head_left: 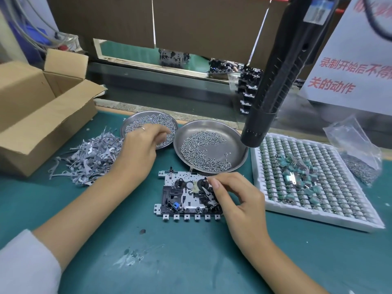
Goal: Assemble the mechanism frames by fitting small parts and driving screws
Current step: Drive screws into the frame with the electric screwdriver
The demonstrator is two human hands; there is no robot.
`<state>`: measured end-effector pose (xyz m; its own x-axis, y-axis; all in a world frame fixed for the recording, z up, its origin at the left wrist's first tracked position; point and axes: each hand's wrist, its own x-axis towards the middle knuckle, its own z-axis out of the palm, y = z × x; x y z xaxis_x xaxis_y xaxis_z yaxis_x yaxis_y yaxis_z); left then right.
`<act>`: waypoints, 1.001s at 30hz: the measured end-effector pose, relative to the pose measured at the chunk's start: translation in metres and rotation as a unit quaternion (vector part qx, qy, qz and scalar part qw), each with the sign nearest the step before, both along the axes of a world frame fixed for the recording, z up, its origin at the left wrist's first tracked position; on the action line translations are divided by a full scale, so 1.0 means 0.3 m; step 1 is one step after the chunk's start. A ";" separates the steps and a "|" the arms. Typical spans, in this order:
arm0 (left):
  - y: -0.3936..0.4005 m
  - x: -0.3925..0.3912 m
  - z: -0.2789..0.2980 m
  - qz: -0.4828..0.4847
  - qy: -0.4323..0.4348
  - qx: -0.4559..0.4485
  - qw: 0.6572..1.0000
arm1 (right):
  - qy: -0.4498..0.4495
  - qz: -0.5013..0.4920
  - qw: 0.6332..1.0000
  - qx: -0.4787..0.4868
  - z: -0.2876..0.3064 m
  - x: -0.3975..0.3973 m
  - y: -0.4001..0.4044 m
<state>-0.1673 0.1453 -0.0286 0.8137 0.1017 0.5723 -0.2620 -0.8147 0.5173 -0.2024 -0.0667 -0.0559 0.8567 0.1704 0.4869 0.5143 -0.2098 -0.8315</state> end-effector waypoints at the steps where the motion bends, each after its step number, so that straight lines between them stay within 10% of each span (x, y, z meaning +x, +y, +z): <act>1: -0.030 -0.018 0.012 -0.040 -0.008 -0.032 0.999 | 0.007 -0.001 1.000 0.008 0.003 0.000 0.001; 7: -0.194 -0.124 0.017 -0.249 0.055 -0.189 0.948 | 0.064 0.051 0.990 0.116 0.035 0.000 0.001; 30: -0.230 -0.145 -0.017 -0.272 -0.002 -0.258 0.927 | 0.095 0.052 0.976 0.188 0.070 -0.019 0.002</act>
